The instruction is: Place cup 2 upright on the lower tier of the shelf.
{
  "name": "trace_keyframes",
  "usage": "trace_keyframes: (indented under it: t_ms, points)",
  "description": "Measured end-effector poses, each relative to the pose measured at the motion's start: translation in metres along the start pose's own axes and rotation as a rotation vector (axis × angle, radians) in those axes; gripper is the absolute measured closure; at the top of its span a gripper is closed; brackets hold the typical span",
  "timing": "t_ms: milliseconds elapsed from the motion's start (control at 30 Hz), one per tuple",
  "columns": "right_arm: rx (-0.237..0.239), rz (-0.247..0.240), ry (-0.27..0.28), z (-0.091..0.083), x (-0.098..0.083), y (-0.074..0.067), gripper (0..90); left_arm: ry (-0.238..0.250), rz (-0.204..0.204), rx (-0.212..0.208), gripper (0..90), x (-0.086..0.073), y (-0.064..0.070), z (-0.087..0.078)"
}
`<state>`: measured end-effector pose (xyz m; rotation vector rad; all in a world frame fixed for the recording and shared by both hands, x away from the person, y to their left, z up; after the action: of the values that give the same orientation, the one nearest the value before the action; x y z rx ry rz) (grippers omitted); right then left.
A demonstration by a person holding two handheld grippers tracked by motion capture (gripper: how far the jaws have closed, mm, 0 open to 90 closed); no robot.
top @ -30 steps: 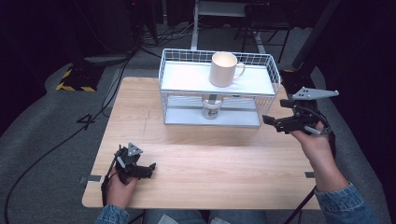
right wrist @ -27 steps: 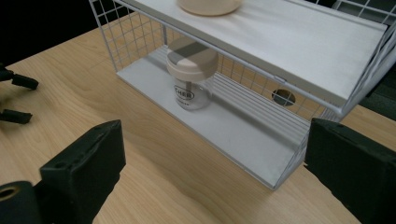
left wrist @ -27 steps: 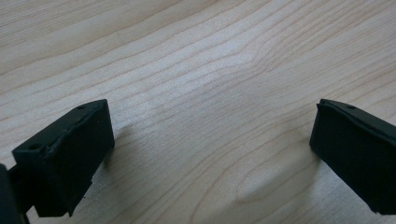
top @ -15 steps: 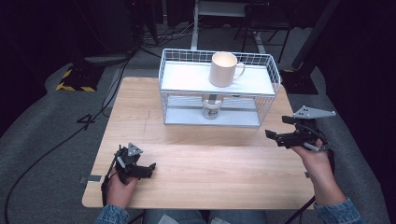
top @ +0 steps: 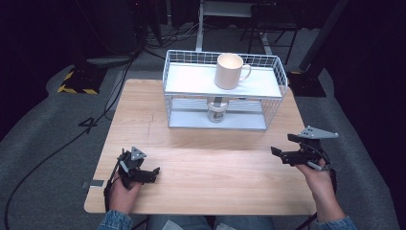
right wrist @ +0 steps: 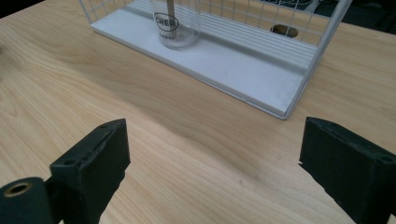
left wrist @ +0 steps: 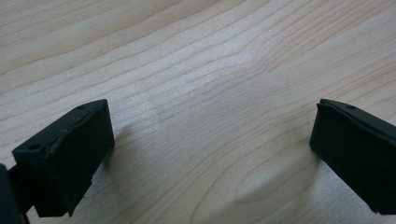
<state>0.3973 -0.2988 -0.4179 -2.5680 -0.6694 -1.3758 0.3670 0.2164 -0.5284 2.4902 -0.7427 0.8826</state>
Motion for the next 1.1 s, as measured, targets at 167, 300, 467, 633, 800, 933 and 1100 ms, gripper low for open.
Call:
trace_keyframes:
  t_ms: [167, 300, 467, 633, 800, 933, 1100]
  points:
    - [0.001, -0.005, 0.004, 0.007, -0.017, -0.003, 9.0, 0.000, 0.000, 0.000, 0.3, 0.000, 0.000, 0.000]
    - [0.005, 0.009, 0.009, 0.013, -0.029, -0.005, 9.0, 0.000, 0.000, 0.000, 0.3, 0.000, 0.000, 0.000]
    - [-0.004, -0.005, -0.006, 0.021, -0.042, -0.008, 9.0, 0.000, 0.000, 0.000, 0.3, 0.000, 0.000, 0.000]
    - [-0.010, -0.008, -0.019, 0.028, -0.053, -0.012, 9.1, 0.000, 0.000, 0.000, 0.3, 0.000, 0.000, 0.000]
    - [-0.024, -0.029, -0.032, 0.034, -0.064, -0.015, 9.2, 0.000, 0.000, 0.000, 0.3, 0.000, 0.000, 0.000]
    - [-0.032, -0.031, -0.035, 0.040, -0.070, -0.016, 9.2, 0.000, 0.000, 0.000, 0.3, 0.000, 0.000, 0.000]
    - [-0.046, -0.034, -0.054, 0.046, -0.078, -0.018, 9.2, 0.000, 0.000, 0.000, 0.3, 0.000, 0.000, 0.000]
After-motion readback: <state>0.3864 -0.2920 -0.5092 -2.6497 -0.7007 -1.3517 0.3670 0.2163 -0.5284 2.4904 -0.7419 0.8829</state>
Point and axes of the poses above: each handheld gripper's, and its own axes: z roughly forward along the jaws, x roughly out of its top, y roughly to its right, the point moved 3 cm from there along z, roughly forward along the jaws, and after that the axes turned 12 degrees about -x, right-handed, at the moved point
